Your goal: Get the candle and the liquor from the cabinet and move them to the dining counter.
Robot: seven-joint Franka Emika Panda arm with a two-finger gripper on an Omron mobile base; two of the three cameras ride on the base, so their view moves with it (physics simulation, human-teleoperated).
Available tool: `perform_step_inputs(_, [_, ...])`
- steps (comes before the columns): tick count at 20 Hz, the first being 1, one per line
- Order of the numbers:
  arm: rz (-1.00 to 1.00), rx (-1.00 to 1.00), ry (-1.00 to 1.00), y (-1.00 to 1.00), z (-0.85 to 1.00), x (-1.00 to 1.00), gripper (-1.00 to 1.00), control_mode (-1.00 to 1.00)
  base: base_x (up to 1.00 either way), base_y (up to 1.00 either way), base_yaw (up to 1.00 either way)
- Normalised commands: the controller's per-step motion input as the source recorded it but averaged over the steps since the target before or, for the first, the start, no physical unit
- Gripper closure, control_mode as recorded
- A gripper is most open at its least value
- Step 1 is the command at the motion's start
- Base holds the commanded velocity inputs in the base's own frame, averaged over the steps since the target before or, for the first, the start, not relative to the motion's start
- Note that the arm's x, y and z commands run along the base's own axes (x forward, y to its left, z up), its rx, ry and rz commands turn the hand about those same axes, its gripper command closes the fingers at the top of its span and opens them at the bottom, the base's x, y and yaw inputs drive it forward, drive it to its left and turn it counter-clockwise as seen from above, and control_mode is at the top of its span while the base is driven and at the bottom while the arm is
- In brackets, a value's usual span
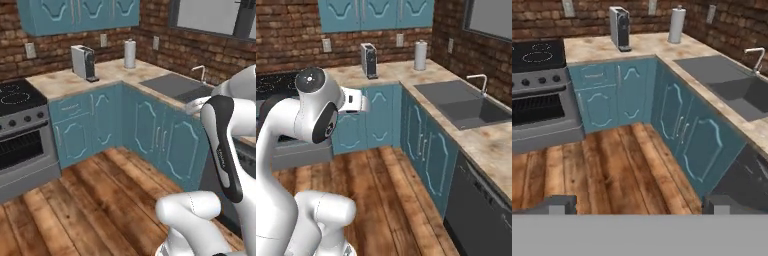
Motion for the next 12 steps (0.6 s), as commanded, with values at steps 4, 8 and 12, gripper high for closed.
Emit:
perform_step_inputs(4, [0.00,0.00,0.00,0.00,0.00,0.00,-1.00,1.00,0.00,0.11,-0.99])
perform_step_inputs(8, [0.00,0.00,0.00,0.00,0.00,0.00,-1.00,1.00,0.00,0.10,-0.96])
perform_step_inputs(12, [0.00,0.00,0.00,0.00,0.00,0.00,-1.00,1.00,0.20,0.26,-0.89])
